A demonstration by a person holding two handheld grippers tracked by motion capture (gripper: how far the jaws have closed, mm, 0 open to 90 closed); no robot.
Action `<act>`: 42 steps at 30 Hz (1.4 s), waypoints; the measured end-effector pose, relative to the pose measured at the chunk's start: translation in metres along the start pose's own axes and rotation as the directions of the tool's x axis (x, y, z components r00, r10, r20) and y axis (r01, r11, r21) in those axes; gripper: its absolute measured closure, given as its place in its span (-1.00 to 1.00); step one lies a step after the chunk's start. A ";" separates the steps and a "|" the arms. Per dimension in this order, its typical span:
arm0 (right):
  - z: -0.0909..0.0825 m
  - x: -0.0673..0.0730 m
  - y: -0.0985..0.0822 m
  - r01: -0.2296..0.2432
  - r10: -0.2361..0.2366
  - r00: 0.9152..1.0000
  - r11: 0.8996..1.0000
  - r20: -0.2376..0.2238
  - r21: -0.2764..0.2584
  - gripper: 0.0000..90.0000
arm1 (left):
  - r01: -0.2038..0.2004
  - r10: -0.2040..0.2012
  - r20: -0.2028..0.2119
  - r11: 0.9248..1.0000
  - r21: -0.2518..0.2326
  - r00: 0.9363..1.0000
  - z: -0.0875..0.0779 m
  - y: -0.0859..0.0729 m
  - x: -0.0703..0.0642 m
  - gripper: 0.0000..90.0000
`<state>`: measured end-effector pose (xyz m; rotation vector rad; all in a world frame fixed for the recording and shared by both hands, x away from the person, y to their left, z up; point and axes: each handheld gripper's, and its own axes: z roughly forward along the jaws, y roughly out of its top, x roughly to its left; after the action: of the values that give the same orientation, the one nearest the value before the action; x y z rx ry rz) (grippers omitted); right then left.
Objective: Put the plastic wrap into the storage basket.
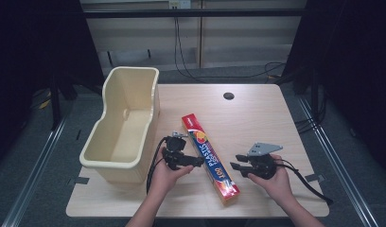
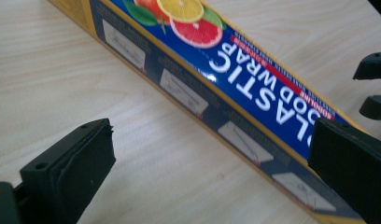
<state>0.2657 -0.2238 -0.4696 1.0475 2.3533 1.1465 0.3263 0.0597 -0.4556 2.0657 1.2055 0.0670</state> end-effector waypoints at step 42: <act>-0.015 -0.017 0.004 -0.029 0.032 0.993 0.999 0.109 -0.028 -0.40 | 0.123 -0.112 -0.079 0.981 0.150 0.991 0.055 0.031 -0.027 -1.00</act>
<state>0.2704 -0.2424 -0.4574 1.1123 2.2386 1.0989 0.3551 -0.0009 -0.4688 2.1355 1.4131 -0.0100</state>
